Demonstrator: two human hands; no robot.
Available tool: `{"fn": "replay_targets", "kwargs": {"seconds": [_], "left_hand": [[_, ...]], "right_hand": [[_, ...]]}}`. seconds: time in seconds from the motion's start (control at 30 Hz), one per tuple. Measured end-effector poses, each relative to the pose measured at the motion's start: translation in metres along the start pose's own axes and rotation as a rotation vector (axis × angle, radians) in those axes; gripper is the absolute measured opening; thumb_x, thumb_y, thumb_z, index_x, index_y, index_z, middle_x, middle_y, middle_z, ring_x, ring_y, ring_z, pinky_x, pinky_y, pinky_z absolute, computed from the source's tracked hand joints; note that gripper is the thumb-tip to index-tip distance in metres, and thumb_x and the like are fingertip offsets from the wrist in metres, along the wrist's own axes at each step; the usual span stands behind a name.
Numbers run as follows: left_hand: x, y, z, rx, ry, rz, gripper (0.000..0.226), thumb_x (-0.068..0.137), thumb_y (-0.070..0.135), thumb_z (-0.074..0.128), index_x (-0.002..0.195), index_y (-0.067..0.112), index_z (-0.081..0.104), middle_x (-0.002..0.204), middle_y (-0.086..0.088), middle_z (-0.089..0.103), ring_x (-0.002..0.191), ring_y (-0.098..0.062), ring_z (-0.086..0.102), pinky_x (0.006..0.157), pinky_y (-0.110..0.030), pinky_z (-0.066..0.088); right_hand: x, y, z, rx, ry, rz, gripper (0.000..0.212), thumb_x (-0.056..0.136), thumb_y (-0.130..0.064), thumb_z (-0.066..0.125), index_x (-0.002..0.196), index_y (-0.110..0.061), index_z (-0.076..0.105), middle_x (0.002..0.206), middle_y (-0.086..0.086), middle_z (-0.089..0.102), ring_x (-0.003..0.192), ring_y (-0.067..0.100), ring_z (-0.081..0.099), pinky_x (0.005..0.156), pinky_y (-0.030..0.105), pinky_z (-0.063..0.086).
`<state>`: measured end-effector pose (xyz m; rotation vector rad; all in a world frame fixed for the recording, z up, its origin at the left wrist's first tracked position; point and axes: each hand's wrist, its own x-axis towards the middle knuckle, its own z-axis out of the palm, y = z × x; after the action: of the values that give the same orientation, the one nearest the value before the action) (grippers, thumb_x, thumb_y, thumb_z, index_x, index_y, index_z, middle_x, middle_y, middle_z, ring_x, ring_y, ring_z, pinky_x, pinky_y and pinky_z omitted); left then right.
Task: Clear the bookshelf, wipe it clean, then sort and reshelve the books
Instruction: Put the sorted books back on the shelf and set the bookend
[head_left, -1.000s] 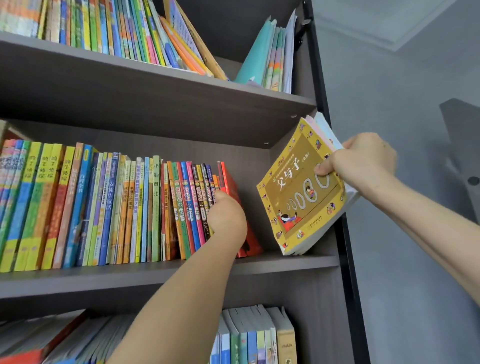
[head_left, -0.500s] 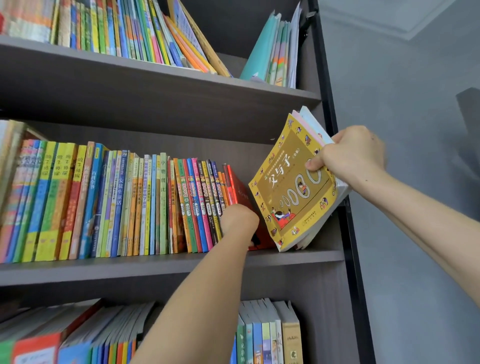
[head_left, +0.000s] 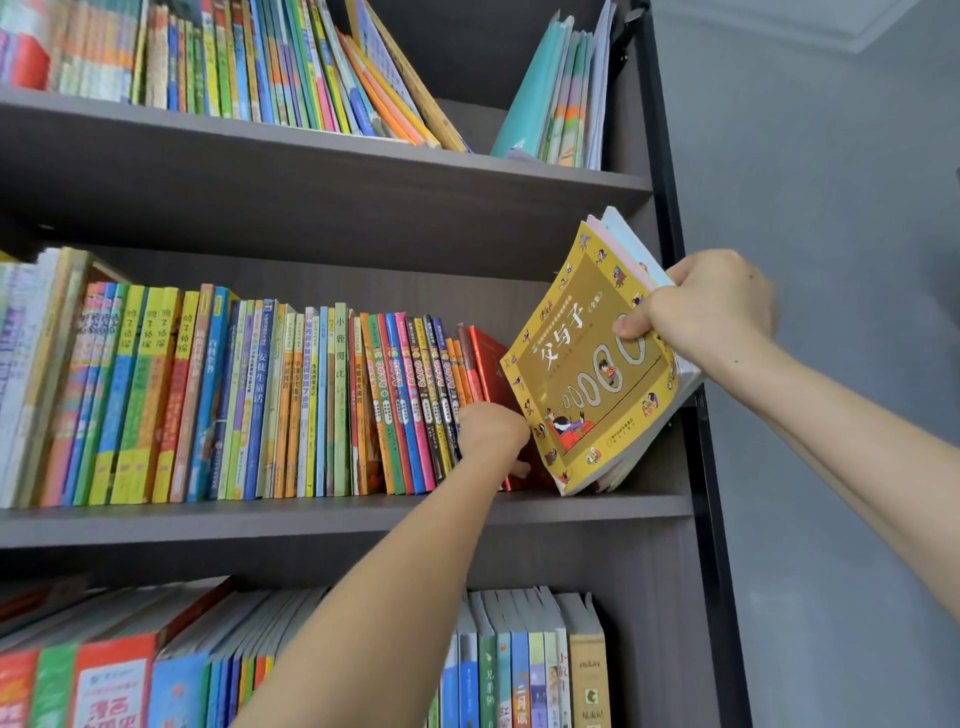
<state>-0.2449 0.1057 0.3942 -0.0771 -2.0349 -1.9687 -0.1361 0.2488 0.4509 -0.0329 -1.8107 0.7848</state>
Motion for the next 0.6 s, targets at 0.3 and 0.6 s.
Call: {"fn": "replay_targets", "kwargs": {"seconds": [0.3, 0.6], "left_hand": [[-0.004, -0.002, -0.009, -0.109, -0.582, -0.016, 0.050, 0.092, 0.057, 0.043, 0.110, 0.012, 0.053, 0.112, -0.015, 0.064, 0.108, -0.030, 0.060, 0.100, -0.045, 0.047], [-0.013, -0.005, -0.040, -0.566, -0.595, 0.201, 0.047, 0.074, 0.031, 0.065, 0.117, 0.013, 0.062, 0.112, -0.011, 0.070, 0.104, -0.031, 0.066, 0.087, -0.046, 0.048]], "right_hand": [[-0.038, 0.016, -0.007, 0.172, 0.058, -0.071, 0.036, 0.064, -0.026, 0.085, 0.092, -0.016, 0.064, 0.087, -0.002, 0.063, 0.080, 0.021, 0.056, 0.059, 0.027, 0.037], [-0.036, 0.033, -0.025, 0.749, -0.137, -0.010, 0.035, 0.060, 0.001, 0.082, 0.089, -0.015, 0.070, 0.076, 0.002, 0.075, 0.066, 0.025, 0.073, 0.065, 0.040, 0.058]]}}
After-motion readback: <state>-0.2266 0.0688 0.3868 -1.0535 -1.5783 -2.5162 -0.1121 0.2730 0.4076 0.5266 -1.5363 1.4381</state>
